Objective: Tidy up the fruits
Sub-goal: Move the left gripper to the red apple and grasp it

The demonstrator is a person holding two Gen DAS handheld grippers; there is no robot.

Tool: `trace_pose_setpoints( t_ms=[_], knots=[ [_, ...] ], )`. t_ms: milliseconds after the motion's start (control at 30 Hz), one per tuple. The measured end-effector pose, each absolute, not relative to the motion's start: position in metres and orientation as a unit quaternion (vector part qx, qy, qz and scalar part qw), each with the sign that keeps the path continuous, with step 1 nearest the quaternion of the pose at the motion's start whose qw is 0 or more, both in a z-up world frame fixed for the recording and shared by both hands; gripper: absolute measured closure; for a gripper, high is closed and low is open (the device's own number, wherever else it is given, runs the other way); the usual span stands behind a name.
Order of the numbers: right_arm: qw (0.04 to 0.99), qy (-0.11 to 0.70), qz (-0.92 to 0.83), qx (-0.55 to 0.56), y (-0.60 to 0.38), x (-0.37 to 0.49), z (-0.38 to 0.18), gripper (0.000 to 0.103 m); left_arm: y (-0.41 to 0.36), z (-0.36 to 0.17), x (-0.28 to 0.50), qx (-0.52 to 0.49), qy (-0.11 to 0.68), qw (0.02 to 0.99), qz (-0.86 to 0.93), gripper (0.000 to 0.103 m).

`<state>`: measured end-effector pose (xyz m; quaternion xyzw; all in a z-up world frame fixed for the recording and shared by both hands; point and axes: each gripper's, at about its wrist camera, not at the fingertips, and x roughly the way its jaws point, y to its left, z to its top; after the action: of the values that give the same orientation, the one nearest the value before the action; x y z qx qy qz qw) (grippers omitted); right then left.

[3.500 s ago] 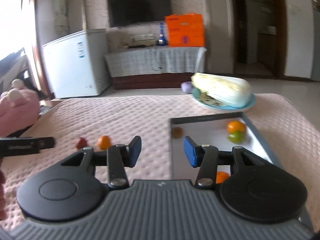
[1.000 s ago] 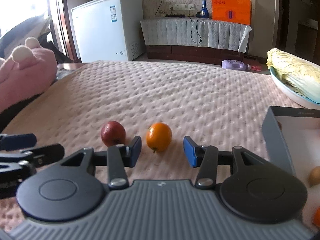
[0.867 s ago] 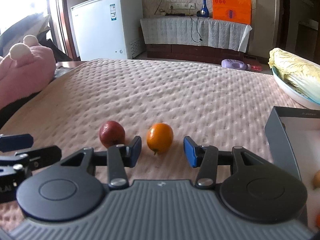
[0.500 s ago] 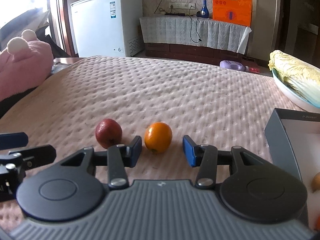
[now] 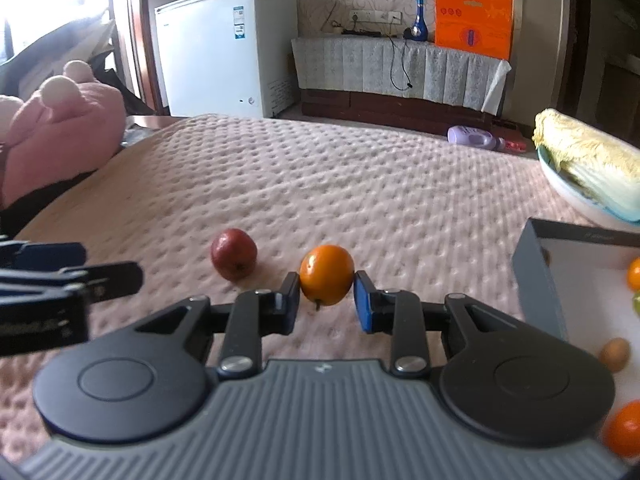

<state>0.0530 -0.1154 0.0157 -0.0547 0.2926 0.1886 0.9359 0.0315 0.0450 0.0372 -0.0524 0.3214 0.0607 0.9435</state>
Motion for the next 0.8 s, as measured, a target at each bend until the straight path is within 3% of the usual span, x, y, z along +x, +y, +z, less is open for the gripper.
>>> trace_pose_setpoints(
  t_ms=[800],
  knots=[
    [0.931,0.294,0.207,-0.057,-0.187,-0.054,0.051,0.071,-0.006,0.040,0.050,-0.050,0.312,0.948,0.048,0.036]
  ],
)
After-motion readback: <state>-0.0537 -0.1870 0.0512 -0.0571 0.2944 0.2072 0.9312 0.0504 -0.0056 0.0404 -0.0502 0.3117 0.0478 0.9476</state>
